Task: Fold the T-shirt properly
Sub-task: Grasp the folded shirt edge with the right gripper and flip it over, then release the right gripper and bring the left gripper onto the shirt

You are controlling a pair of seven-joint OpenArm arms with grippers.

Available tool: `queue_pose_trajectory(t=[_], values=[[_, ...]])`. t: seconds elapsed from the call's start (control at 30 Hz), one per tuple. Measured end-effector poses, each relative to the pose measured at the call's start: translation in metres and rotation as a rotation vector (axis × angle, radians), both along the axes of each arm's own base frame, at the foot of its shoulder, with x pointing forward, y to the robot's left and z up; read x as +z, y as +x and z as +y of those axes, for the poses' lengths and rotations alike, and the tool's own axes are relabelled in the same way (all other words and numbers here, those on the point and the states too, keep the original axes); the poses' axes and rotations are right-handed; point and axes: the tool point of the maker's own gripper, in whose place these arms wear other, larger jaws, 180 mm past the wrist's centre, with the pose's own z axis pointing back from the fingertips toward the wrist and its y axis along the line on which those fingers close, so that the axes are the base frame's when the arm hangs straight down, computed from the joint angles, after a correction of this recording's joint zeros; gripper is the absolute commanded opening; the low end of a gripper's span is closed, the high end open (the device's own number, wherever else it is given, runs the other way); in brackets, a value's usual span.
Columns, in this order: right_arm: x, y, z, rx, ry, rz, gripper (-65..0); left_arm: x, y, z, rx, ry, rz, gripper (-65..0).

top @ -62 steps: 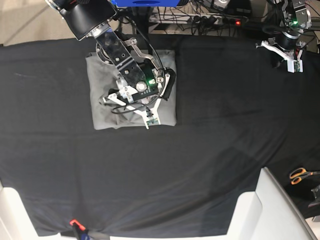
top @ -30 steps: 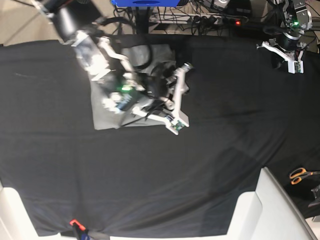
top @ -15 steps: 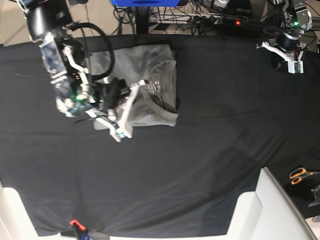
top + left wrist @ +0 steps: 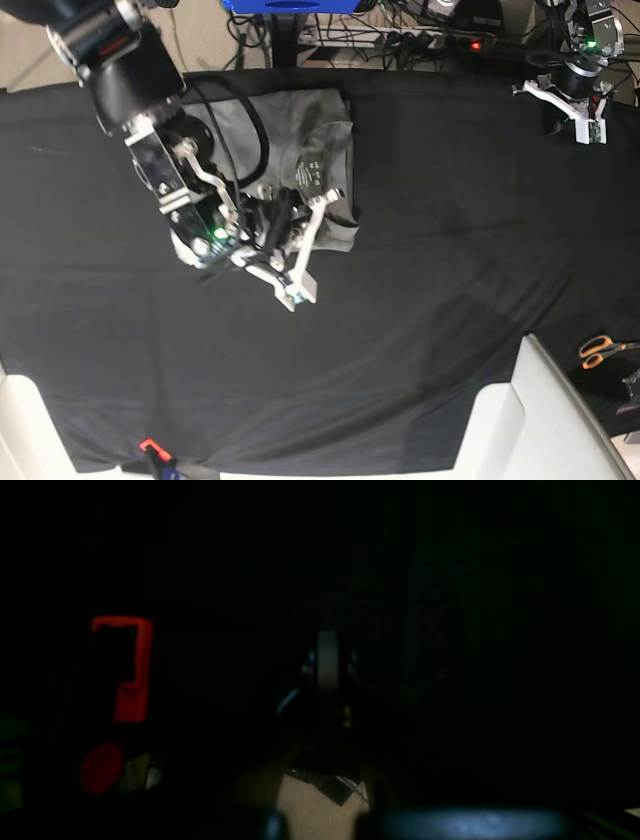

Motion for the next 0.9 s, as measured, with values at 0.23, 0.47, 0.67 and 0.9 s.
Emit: queue_pose_trajectory(t=[0.23, 0.47, 0.67, 0.9], values=[[-0.03, 0.002, 0.014, -0.029, 0.015, 0.034, -64.5, 0.001, 0.002, 0.0, 0.0, -0.001, -0.006, -65.0], [0.015, 0.03, 0.008, -0.033, 0.082, -0.167, -64.8, -0.008, 0.004, -0.024, -0.068, -0.028, 0.02, -65.0], [0.072, 0.02, -0.024, -0.038, 0.096, -0.35, -64.5, -0.011, 0.008, -0.044, -0.118, -0.05, 0.023, -65.0], [0.033, -0.02, -0.105, -0.252, -0.036, -0.212, -64.8, 0.025, 0.028, -0.09, -0.258, -0.107, -0.009, -26.2]])
